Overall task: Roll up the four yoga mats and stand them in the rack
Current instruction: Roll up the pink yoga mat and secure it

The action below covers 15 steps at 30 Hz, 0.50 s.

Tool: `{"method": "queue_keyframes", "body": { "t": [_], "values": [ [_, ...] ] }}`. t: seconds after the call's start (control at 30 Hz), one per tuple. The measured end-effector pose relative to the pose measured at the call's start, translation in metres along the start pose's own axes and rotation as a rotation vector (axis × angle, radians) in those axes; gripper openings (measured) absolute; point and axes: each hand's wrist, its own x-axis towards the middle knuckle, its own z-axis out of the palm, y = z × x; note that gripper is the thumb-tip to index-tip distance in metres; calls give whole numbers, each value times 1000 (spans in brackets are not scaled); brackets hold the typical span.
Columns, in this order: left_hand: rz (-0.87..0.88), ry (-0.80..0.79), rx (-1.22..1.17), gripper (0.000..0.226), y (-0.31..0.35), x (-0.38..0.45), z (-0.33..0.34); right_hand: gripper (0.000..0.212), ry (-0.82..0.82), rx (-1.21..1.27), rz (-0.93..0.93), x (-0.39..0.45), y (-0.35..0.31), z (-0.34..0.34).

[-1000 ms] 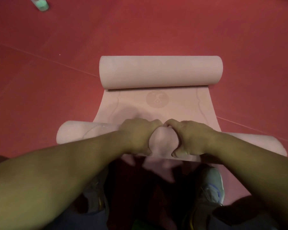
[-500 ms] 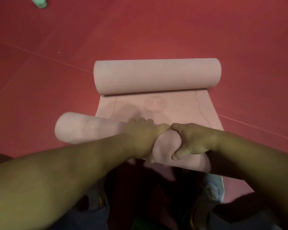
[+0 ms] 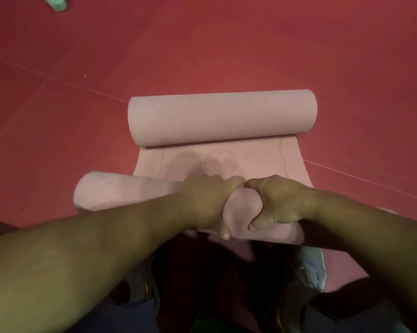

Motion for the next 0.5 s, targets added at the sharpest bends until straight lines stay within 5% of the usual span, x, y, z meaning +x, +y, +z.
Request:
{"method": "queue_keyframes", "body": {
  "t": [0.1,0.23,0.33,0.5],
  "values": [
    [9,-38,-44,93,-3,0,0,82,29,-48,-40,-1,-4,4],
    [-7,-167,-324,85,-21,7,0,113,101,-322,-75,-3,-17,14],
    [3,-217,-398,102,-23,9,4,103,94,-269,-67,0,-19,17],
    [-2,-58,40,148,1,0,9,109,9,-81,9,5,-3,6]
  ]
}}
